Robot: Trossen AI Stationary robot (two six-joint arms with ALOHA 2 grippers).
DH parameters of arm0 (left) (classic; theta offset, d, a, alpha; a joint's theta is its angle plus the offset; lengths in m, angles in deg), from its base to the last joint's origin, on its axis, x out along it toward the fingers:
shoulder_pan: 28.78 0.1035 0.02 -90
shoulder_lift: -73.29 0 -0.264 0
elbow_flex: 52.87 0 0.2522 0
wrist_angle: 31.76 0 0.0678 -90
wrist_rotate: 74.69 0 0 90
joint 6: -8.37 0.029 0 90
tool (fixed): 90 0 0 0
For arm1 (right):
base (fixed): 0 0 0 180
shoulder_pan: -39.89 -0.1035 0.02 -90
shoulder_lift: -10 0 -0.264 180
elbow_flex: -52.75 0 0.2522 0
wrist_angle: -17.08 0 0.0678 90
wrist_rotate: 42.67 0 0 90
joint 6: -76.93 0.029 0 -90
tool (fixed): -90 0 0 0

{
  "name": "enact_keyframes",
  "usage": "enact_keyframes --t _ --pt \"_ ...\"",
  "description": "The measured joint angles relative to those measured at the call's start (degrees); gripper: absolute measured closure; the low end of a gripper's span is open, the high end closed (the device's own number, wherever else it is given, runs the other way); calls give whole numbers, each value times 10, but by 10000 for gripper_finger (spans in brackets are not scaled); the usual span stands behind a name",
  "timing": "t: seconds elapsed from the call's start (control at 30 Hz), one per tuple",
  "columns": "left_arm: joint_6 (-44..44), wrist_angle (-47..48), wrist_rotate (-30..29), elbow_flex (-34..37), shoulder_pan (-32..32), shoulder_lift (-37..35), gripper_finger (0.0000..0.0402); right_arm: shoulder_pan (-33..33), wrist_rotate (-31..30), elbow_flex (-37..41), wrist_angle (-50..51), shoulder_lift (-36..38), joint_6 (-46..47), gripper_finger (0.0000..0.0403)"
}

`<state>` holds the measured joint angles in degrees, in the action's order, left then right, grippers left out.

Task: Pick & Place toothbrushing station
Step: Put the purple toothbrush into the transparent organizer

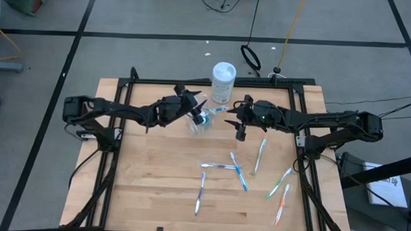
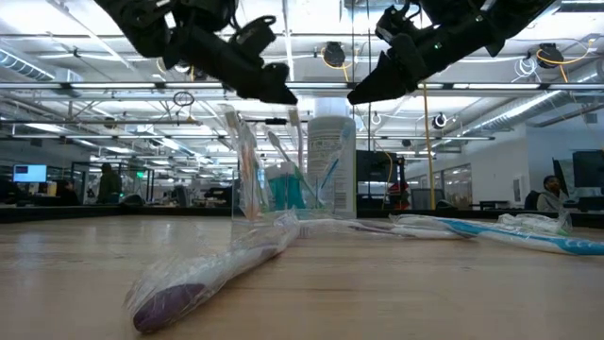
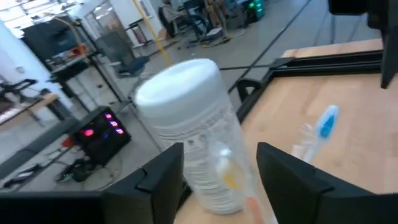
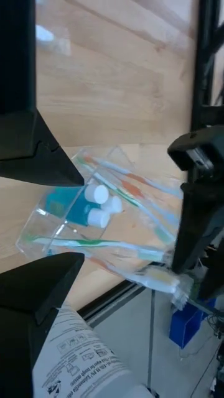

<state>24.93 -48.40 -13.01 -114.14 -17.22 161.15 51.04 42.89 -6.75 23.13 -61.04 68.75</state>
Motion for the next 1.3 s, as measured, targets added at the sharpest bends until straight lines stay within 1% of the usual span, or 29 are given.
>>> enact_keyframes --t 0.07,0.13,0.2,0.27,0.33,0.4,0.47,0.5,0.57,0.67,0.73,0.8,0.87,0.9,0.97,1.03,1.1,1.17,1.3 --pt "1 35 -19 -9 -10 -21 185 0 0 0 -6 0 5 227" --pt "-5 63 -20 -17 -24 -43 182 0 0 0 -11 0 29 227" --pt "-19 78 -6 -20 -39 -64 183 -1 1 0 -11 0 56 227" --pt "-38 92 34 -20 -56 -78 188 -1 0 0 -7 0 68 227" --pt "-72 126 92 -20 -73 -90 196 -1 0 0 1 0 74 227" --pt "-107 144 159 -20 -90 -91 205 -1 1 0 18 0 81 227" --pt "-140 186 216 -20 -107 -90 214 -3 1 0 45 0 89 227" --pt "-157 204 237 -20 -117 -86 219 -4 1 0 58 0 92 227" --pt "-196 246 258 -20 -137 -76 227 -7 2 0 82 0 93 227" --pt "-295 298 260 -19 -174 -58 237 -11 1 0 98 0 93 227" --pt "-393 329 270 -19 -199 -46 243 -14 1 0 98 0 93 227" --pt "-490 331 299 -19 -222 -30 247 -15 1 0 95 0 93 227" --pt "-548 332 313 -19 -244 -16 250 -15 1 0 93 0 93 227" --pt "-561 324 308 -19 -254 -7 251 -15 1 0 92 0 93 227" --pt "-570 315 276 -19 -267 9 252 -15 1 0 92 0 93 227" --pt "-582 307 252 -19 -270 32 252 -15 1 0 92 0 93 227" --pt "-609 301 250 -19 -265 55 252 -15 1 0 92 0 93 227" --pt "-636 273 251 -19 -258 82 252 -15 1 0 92 0 92 227" --pt "-653 222 256 -19 -249 130 252 -15 1 0 91 0 92 227"
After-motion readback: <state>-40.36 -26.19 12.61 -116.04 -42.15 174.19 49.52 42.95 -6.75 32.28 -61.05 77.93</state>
